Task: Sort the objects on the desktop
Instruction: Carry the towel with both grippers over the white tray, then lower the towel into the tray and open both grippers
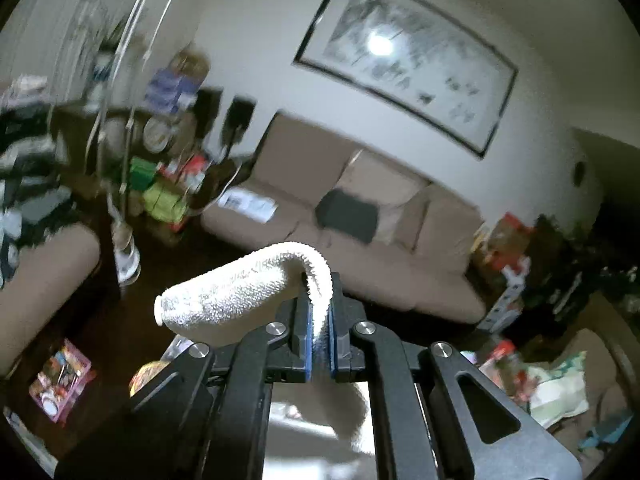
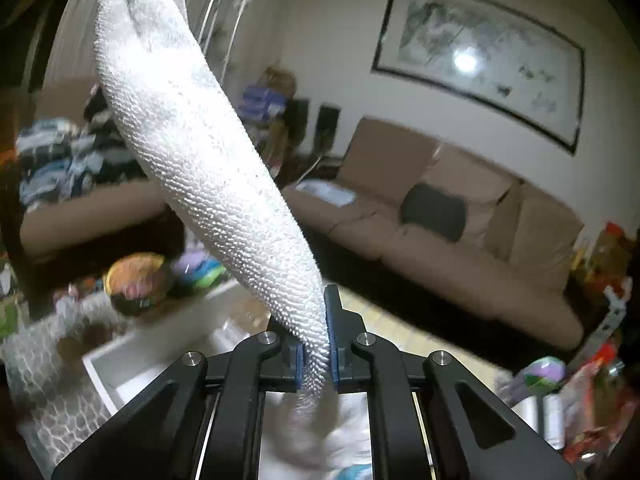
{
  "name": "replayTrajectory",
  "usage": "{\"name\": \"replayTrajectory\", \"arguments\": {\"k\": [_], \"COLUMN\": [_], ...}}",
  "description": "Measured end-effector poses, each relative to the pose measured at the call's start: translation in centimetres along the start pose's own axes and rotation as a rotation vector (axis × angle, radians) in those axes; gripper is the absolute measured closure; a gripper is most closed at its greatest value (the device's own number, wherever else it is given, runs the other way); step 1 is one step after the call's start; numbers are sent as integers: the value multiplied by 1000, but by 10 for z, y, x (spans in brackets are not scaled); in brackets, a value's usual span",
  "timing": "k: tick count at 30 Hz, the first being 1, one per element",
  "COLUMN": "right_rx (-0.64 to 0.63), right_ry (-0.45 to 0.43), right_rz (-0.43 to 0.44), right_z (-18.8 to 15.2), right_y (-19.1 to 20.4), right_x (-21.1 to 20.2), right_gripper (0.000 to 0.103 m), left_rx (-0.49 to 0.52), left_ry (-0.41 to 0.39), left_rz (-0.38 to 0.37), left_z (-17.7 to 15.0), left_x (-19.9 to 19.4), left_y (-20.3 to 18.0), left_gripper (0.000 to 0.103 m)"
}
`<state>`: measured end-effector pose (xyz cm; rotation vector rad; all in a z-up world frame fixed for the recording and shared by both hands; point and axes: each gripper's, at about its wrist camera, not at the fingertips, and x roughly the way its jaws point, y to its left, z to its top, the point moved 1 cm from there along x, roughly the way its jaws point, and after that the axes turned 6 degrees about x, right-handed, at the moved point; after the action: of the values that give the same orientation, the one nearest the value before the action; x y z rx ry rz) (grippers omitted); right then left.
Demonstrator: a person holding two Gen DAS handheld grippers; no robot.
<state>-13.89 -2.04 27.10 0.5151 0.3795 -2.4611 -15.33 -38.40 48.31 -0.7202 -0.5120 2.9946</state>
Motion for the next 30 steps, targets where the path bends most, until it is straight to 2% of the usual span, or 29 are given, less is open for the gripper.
{"name": "replayTrajectory", "arguments": {"k": [1,4,6,8,10,11,12,13,17,20,23,25,27,30], "right_rx": [-10,-57,-63,-42,-22,13,53,93,274,392,416,410,401,406], "right_ry": [41,220,362,461,453,435,427,415,307,274,274,273,268,257], "right_rz": [15,113,205,254,290,305,326,343,296,263,237,243,241,234], "right_z": [-16,-71,-103,-122,-129,-129,-130,-129,-124,-126,-131,-130,-127,-128], "right_y": [8,43,62,66,58,44,34,21,-44,-80,-94,-100,-100,-97], "right_x": [15,58,76,80,63,48,37,26,-25,-46,-58,-64,-63,-56], "right_gripper": [95,95,91,85,79,65,47,42,41,41,41,41,41,41], "left_rx": [-21,-29,-30,-12,39,75,114,160,288,320,359,378,448,534], "left_ry": [37,126,179,231,266,281,299,328,434,500,586,696,768,810], "left_rz": [7,26,17,-10,-41,-51,-61,-71,-123,-154,-193,-262,-305,-355], "left_z": [-15,-54,-82,-108,-131,-140,-150,-161,-204,-233,-261,-282,-303,-321], "left_x": [20,60,83,102,115,119,125,133,164,187,204,212,209,189], "left_y": [19,41,41,29,7,-8,-22,-40,-110,-151,-177,-189,-200,-210], "left_gripper": [98,98,98,98,98,97,97,97,97,97,97,96,86,71]}}
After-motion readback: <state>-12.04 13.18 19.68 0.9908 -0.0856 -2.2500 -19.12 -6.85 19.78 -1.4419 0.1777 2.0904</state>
